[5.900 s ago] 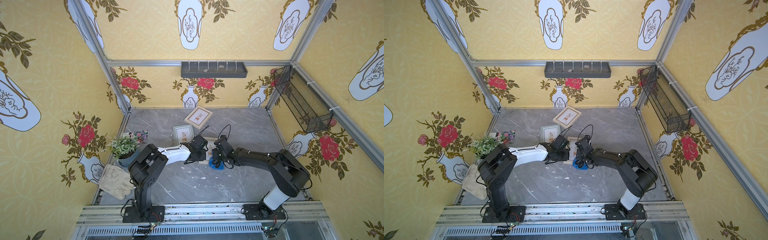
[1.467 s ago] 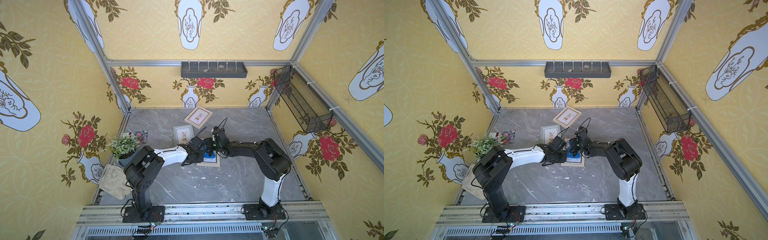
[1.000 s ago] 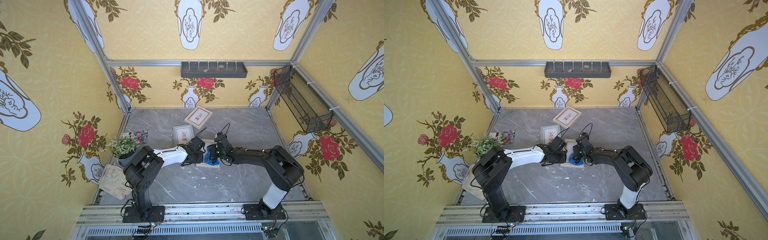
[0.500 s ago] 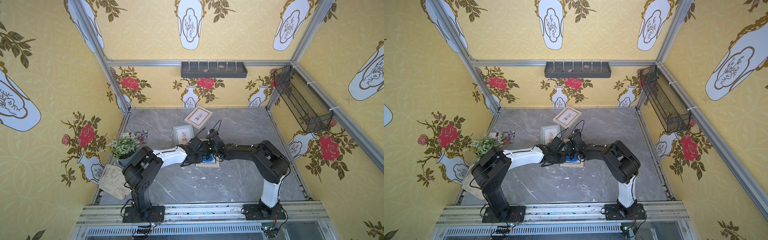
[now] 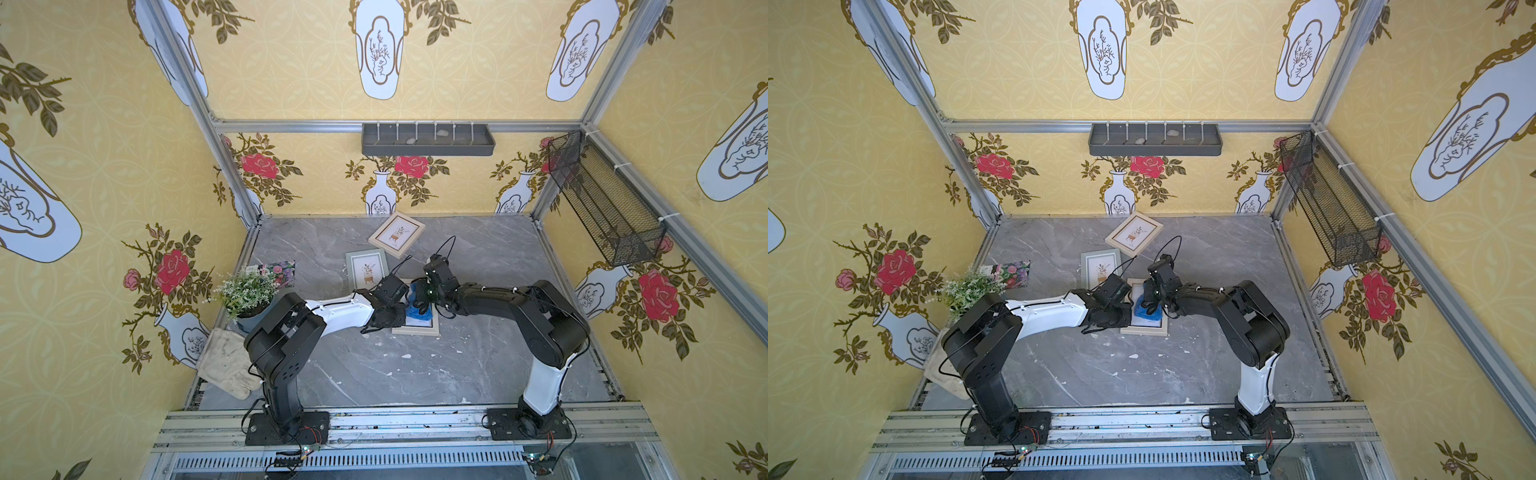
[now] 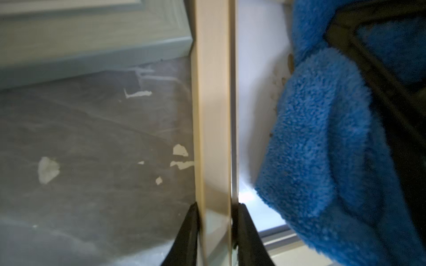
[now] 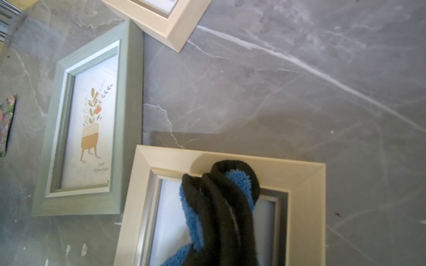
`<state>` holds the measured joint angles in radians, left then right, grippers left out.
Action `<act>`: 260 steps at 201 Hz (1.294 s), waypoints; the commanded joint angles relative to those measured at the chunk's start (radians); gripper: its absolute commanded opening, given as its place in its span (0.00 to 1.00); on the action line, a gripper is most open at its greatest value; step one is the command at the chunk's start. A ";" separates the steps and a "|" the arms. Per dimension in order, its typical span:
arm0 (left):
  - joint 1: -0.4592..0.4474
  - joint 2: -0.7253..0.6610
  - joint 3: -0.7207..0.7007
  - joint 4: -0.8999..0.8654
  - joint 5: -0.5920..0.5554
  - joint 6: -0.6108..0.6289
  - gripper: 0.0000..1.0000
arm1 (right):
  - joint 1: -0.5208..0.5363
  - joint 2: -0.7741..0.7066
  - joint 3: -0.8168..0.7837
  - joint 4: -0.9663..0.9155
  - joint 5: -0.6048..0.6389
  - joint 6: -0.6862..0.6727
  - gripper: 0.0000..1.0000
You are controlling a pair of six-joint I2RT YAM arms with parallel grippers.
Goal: Wipe the picture frame with a cloth
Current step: Wipe the dirt from the picture frame.
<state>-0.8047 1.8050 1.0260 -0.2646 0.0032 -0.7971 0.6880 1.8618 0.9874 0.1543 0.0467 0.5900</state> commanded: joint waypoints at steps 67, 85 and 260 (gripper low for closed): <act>-0.002 0.006 -0.001 -0.061 -0.002 0.001 0.02 | -0.104 -0.024 -0.047 -0.033 0.083 -0.037 0.00; -0.002 0.005 -0.001 -0.062 -0.003 0.001 0.02 | -0.098 -0.064 -0.071 -0.061 0.090 -0.053 0.00; -0.001 0.037 0.035 -0.091 -0.020 -0.001 0.02 | 0.067 -0.141 -0.108 -0.223 0.038 0.092 0.00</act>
<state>-0.8074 1.8187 1.0573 -0.3084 -0.0219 -0.8013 0.6937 1.7687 0.9257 0.0528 0.0658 0.6052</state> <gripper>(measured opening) 0.237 0.134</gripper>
